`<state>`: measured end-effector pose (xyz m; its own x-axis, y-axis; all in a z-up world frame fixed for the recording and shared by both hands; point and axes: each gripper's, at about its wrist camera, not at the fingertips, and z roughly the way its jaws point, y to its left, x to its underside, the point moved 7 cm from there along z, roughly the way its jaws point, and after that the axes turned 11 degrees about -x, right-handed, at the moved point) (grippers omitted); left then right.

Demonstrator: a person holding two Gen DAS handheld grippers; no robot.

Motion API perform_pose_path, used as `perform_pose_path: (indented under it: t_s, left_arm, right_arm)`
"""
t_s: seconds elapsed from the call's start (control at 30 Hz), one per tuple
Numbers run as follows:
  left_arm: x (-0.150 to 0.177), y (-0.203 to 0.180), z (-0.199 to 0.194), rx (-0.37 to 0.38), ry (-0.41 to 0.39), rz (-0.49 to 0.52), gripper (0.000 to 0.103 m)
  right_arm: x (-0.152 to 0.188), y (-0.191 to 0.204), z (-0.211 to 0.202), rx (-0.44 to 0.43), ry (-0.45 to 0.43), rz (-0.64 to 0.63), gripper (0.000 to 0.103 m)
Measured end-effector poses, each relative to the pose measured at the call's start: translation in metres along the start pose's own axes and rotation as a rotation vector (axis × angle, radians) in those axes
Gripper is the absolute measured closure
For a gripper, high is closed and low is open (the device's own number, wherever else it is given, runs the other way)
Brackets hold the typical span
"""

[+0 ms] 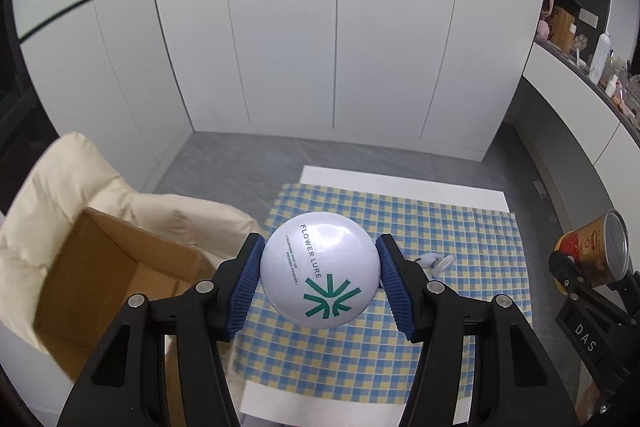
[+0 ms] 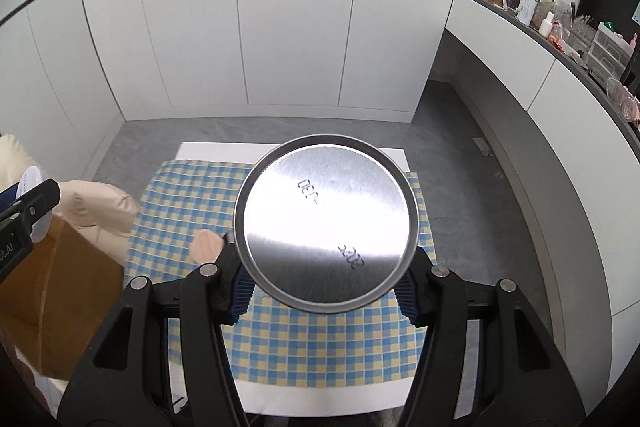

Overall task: Organize objects
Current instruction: 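Lift and carry the compact with the left tool while the right tool carries the can to the box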

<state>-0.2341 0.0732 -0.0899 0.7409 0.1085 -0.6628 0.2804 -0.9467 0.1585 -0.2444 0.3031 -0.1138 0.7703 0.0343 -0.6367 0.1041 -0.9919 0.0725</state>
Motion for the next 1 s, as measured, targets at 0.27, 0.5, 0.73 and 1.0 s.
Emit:
perform_pose_path:
  t_s: [0.27, 0.5, 0.73, 1.0]
  left_arm:
    - [0.026, 0.014, -0.032, -0.040, -0.026, 0.024, 0.045]
    - [0.045, 0.017, -0.044, -0.039, -0.015, 0.035, 0.045]
    - [0.056, 0.020, -0.039, -0.053, 0.008, 0.044, 0.045]
    - [0.058, 0.017, -0.037, -0.045, 0.024, 0.054, 0.045]
  right_arm:
    - [0.004, 0.005, -0.059, -0.077, -0.072, 0.026, 0.043]
    - [0.008, 0.001, -0.096, -0.049, -0.113, 0.007, 0.043]
    - [0.025, 0.004, -0.088, -0.075, -0.076, -0.004, 0.043]
    - [0.041, 0.002, -0.075, -0.085, -0.040, 0.005, 0.043]
